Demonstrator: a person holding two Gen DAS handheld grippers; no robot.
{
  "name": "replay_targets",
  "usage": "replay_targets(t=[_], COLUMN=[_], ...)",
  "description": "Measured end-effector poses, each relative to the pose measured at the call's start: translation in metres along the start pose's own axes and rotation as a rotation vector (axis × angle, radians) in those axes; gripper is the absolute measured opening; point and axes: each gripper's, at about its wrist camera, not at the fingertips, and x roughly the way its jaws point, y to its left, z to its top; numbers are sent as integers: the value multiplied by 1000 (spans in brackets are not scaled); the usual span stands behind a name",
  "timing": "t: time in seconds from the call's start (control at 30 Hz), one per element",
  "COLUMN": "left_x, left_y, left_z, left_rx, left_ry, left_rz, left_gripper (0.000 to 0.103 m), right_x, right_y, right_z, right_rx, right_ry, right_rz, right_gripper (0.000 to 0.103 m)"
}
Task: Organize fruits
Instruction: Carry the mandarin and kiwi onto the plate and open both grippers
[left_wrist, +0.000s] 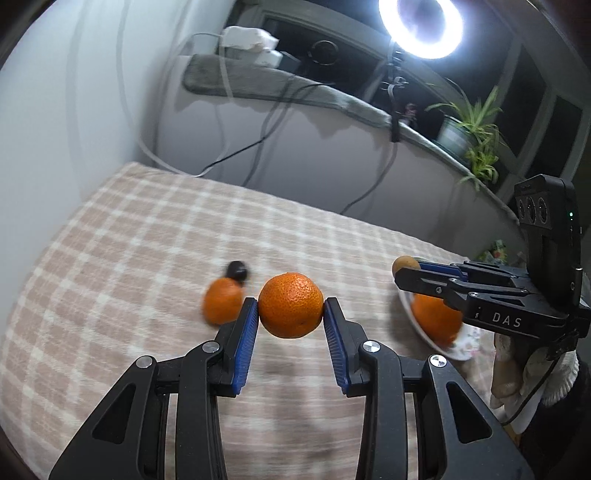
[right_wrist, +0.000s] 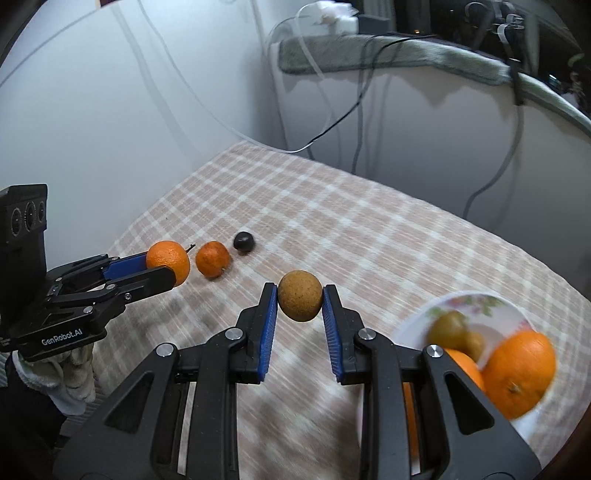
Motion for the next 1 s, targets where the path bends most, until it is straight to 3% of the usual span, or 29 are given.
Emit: replay_targets(t=[0.57, 1.0], left_x=[33, 56], left_y=[-102, -165], left_z=[2, -5], left_rx=[143, 236], left_ry=[51, 107], left_rz=[-170, -262], left_gripper=[35, 35], right_x=[-80, -96], right_y=[-89, -122], right_z=[-52, -83], right_rx=[155, 228], right_ry=[-64, -55], right_rz=[-144, -175], right_gripper=[26, 26])
